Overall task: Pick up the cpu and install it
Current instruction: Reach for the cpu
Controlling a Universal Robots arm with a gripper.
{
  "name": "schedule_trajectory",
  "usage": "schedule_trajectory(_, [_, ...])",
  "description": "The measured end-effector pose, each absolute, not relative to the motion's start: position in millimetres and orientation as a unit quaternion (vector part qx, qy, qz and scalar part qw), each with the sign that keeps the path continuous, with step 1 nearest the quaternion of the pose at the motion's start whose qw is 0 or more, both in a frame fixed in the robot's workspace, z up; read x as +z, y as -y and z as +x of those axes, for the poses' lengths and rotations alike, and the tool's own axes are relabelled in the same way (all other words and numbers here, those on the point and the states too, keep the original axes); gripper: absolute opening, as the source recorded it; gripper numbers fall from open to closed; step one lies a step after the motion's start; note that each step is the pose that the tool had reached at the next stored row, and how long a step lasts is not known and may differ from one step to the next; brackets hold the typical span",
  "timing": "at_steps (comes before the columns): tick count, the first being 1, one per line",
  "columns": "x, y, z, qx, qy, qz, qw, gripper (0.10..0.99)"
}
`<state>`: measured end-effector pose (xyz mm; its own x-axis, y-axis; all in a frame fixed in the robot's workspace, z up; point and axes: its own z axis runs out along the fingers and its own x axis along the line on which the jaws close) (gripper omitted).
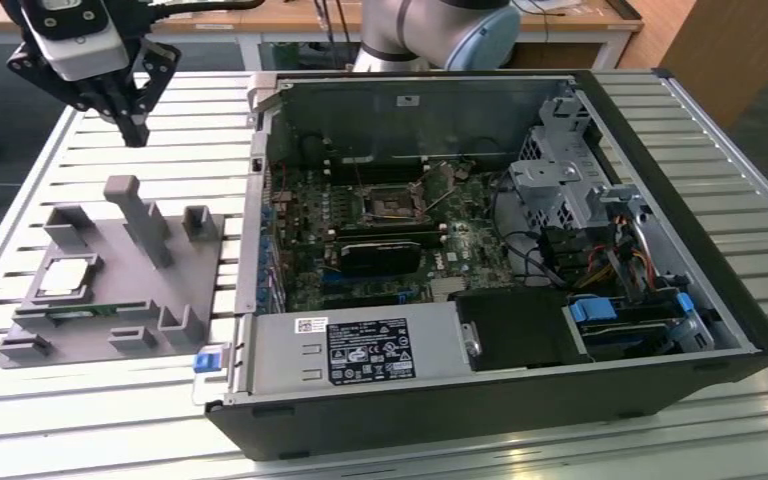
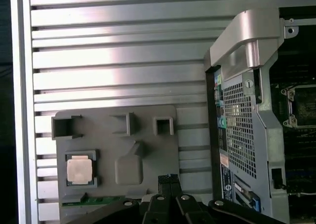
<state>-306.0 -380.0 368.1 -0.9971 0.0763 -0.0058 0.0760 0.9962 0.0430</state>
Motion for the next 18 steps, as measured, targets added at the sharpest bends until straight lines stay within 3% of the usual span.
schedule_trajectory(18, [359, 373, -360, 0.021, -0.999, 0.038, -0.001, 0.122])
